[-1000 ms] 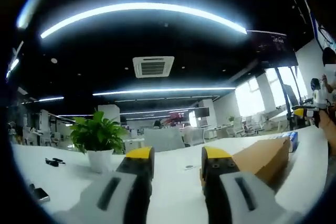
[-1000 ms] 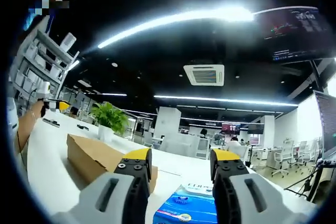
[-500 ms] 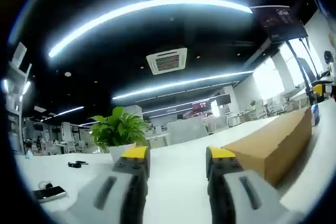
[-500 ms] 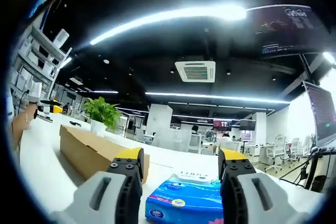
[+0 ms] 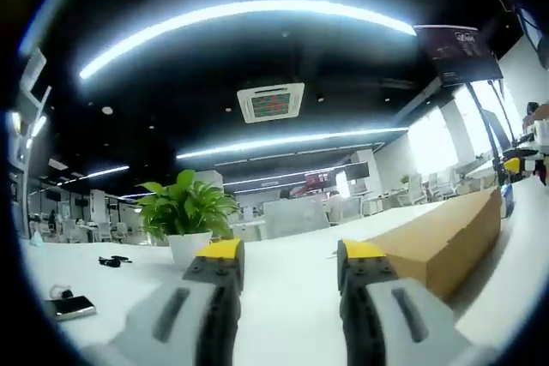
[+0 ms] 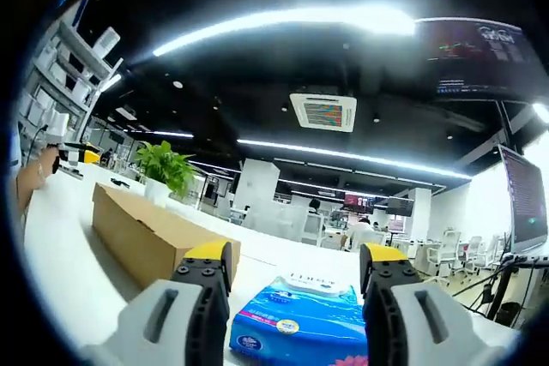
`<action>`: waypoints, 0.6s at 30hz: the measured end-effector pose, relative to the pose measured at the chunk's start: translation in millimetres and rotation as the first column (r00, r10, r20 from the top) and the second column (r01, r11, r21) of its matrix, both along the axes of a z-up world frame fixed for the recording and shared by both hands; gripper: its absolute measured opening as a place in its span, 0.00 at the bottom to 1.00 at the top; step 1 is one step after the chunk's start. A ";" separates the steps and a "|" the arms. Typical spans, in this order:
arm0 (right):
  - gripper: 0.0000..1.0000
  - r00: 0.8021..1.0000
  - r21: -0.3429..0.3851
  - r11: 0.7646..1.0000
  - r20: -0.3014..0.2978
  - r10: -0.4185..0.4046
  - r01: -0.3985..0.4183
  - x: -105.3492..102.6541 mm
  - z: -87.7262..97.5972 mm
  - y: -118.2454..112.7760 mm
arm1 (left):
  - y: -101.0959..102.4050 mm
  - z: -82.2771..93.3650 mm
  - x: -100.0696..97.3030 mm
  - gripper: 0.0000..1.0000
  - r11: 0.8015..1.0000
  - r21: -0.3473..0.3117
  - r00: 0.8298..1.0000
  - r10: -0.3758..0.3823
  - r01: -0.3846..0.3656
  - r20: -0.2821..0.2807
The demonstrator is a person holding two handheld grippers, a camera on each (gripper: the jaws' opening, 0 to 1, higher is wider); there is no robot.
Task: Operate the shoe box by opening the lid, removing the specified soft item, and placing it in the target area until the item is outside and the box remains undamaged.
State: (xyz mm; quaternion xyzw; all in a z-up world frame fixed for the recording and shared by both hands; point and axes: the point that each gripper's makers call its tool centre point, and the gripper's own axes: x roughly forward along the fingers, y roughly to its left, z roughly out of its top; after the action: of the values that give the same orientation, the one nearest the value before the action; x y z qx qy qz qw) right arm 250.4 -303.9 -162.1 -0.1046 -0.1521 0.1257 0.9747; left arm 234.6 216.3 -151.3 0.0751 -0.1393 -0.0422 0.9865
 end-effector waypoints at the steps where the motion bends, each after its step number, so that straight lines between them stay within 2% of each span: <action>1: 0.62 1.000 0.000 1.000 -0.001 0.001 -0.001 -0.1 -0.1 0.1 | -0.3 0.0 0.1 0.44 1.000 0.003 1.000 0.000 0.000 0.000; 18: 0.63 1.000 -0.011 1.000 -0.003 0.014 -0.014 -1.3 -0.5 2.7 | 1.3 2.8 -3.4 0.44 1.000 -0.017 1.000 -0.006 0.006 0.011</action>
State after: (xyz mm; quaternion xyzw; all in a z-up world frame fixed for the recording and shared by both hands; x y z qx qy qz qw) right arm 249.1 -301.2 -162.6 -0.1087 -0.1505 0.1334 0.9735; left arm 231.2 217.6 -148.5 0.0663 -0.1454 -0.0434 0.9862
